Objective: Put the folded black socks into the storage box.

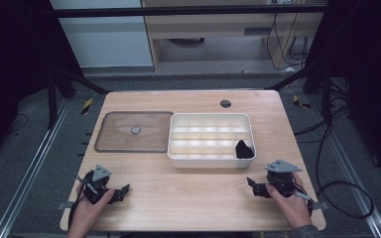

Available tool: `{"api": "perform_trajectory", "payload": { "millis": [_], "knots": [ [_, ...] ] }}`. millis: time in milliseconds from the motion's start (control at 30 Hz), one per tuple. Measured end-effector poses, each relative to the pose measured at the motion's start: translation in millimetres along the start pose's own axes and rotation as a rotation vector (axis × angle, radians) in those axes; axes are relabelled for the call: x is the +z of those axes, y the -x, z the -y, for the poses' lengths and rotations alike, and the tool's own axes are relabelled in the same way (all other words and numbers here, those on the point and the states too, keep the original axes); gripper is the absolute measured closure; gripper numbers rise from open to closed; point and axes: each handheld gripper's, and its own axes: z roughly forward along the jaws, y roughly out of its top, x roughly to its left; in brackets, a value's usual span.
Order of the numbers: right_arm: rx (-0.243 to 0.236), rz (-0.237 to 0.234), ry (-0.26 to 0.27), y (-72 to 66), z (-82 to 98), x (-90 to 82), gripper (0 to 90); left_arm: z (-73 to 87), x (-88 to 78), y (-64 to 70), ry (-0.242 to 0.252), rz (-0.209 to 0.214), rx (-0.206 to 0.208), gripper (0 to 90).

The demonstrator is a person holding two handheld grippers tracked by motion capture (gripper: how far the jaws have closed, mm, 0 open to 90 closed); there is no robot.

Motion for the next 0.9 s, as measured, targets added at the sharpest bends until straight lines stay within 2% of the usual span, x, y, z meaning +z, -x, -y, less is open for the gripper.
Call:
{"api": "perform_trajectory", "payload": {
  "millis": [400,633,667,900],
  "knots": [
    [0.017,-0.042,-0.012,-6.2,8.7,11.1,8.4,0.1,0.2,0.1,0.003,0.0,0.0,0.0],
    [0.009,-0.068,-0.03,-14.0,12.2,18.3,8.4,0.2,0.2,0.2,0.003,0.0,0.0,0.0],
    [-0.008,-0.07,-0.033,-16.7,12.9,20.6,8.4,0.2,0.2,0.2,0.003,0.001,0.0,0.0],
    [-0.031,-0.087,-0.028,-26.3,11.2,26.8,8.4,0.2,0.2,0.3,0.003,0.001,0.0,0.0]
  ]
}}
